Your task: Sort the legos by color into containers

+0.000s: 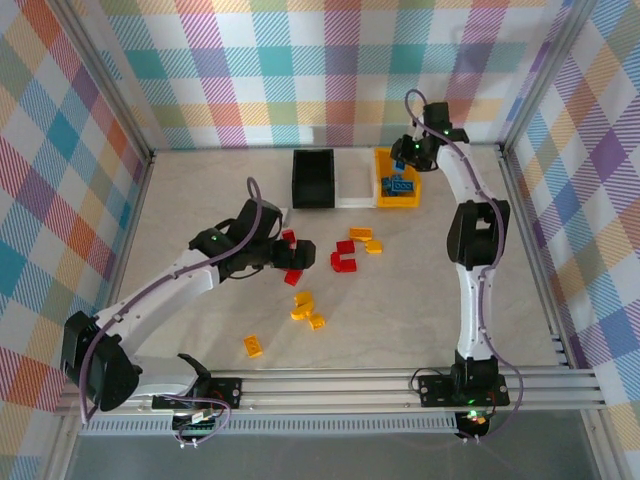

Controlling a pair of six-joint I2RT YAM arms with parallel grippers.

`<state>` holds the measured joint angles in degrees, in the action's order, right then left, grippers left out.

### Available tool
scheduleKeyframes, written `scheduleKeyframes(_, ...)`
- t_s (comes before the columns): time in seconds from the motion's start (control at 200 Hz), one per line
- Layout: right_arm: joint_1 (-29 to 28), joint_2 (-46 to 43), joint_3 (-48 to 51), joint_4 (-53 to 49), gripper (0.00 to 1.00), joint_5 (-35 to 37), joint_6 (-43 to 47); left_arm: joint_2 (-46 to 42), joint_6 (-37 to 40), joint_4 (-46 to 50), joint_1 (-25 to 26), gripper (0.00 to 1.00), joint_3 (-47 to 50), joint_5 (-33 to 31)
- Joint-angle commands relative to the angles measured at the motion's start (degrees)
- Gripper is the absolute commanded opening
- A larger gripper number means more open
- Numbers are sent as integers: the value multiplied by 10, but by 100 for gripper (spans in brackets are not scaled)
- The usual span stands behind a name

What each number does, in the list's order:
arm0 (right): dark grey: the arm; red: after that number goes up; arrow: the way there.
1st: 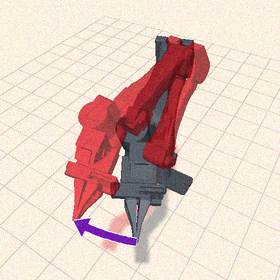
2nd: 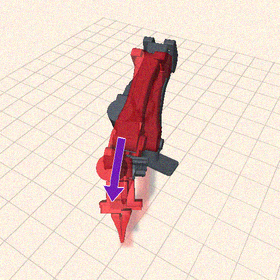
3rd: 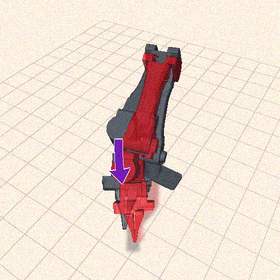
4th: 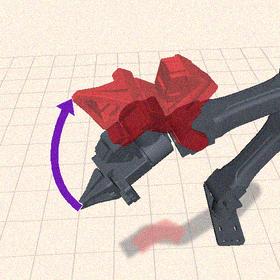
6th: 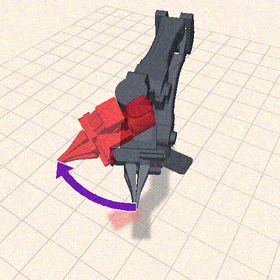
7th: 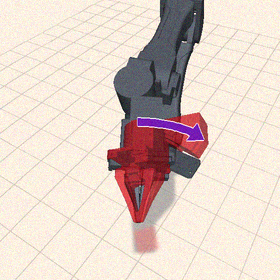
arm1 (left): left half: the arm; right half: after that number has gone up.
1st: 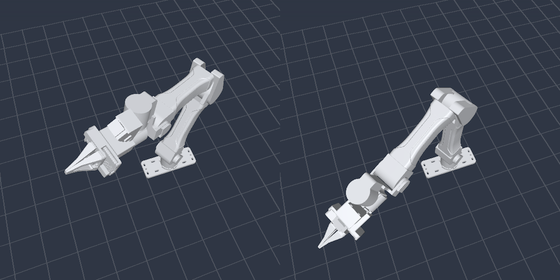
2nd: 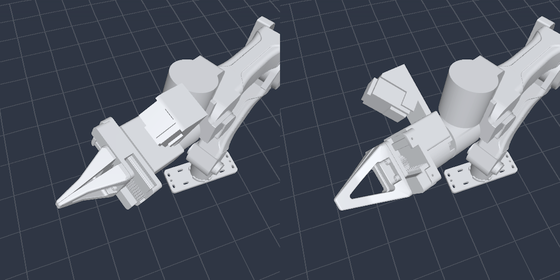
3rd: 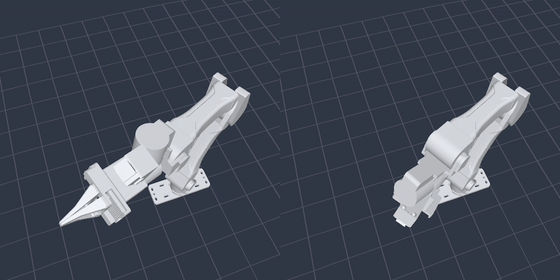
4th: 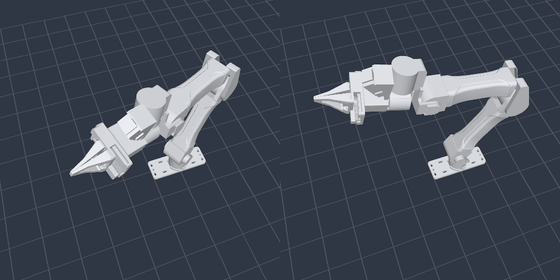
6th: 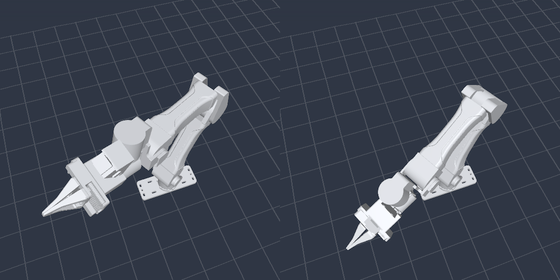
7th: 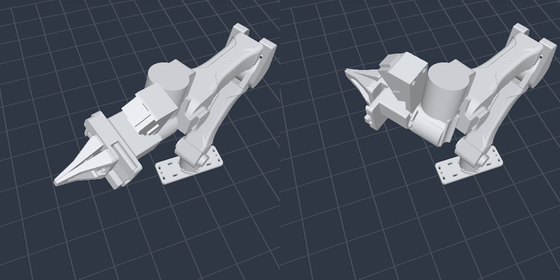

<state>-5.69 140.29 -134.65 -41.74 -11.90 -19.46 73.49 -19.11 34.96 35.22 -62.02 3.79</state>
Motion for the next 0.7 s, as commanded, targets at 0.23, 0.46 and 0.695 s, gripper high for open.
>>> scheduleKeyframes(0.23,-13,-34,-26,-28,54,-32,12,-28,-53,2,-31,100,52,26)
scheduleKeyframes(0.46,-101,-240,276,2,59,10,61,-43,-80,-11,-46,100,79,37)
scheduleKeyframes(0.695,-224,-381,524,7,66,40,36,-95,-101,-29,-80,100,127,64)
